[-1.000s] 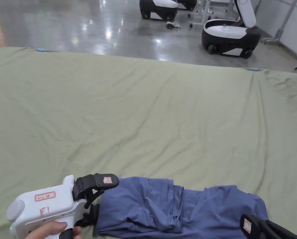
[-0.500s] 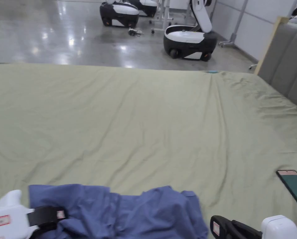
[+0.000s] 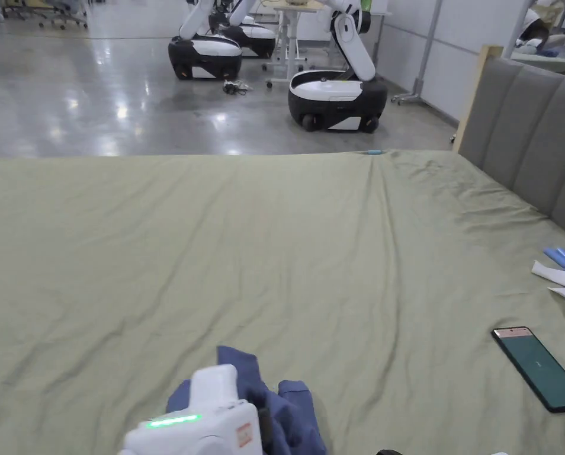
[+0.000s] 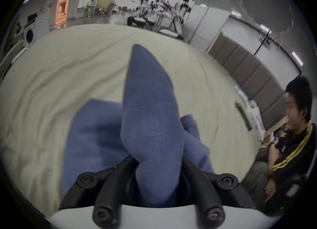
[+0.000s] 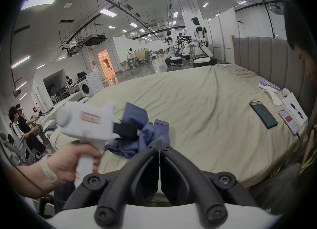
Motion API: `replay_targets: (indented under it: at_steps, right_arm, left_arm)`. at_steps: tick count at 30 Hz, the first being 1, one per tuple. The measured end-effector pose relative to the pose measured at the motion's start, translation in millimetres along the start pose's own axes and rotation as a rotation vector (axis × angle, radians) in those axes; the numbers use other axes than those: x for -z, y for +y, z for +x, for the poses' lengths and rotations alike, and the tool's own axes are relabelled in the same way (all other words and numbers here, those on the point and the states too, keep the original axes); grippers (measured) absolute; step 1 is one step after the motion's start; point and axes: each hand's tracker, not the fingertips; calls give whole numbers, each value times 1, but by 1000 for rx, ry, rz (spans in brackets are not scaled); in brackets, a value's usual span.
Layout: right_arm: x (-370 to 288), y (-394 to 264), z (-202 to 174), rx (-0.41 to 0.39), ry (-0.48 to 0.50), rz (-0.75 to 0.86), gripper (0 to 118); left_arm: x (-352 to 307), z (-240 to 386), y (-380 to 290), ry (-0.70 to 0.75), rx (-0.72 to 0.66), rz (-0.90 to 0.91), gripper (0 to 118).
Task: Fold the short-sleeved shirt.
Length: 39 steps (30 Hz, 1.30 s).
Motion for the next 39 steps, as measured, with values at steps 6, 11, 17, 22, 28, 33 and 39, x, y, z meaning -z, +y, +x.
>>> replay_targets:
  at_steps: [6, 11, 17, 22, 28, 33, 39]
  right_arm:
    - [-6, -2, 16, 17, 23, 12, 2]
    - [5, -4, 10, -11, 32, -2, 2]
    - [16, -9, 6, 15, 31, -40, 2]
    - [19, -2, 8, 28, 20, -44, 2]
    - [42, 10, -3, 11, 72, -53, 2]
    - [122, 10, -8, 112, 136, -131, 2]
    - [187, -38, -4, -52, -88, -265, 2]
  left_arm:
    - [-31, -15, 1, -169, 29, 129, 92]
    - [-119, -36, 21, -333, -42, 281, 91]
    - [-75, -76, 23, -335, -307, 199, 19]
    - [1, -12, -17, -493, -210, -15, 19]
    - [10, -20, -18, -484, -271, -24, 18]
    - [-92, -78, -6, -349, -69, 154, 31]
    - [-109, -172, 5, -308, -254, 103, 90]
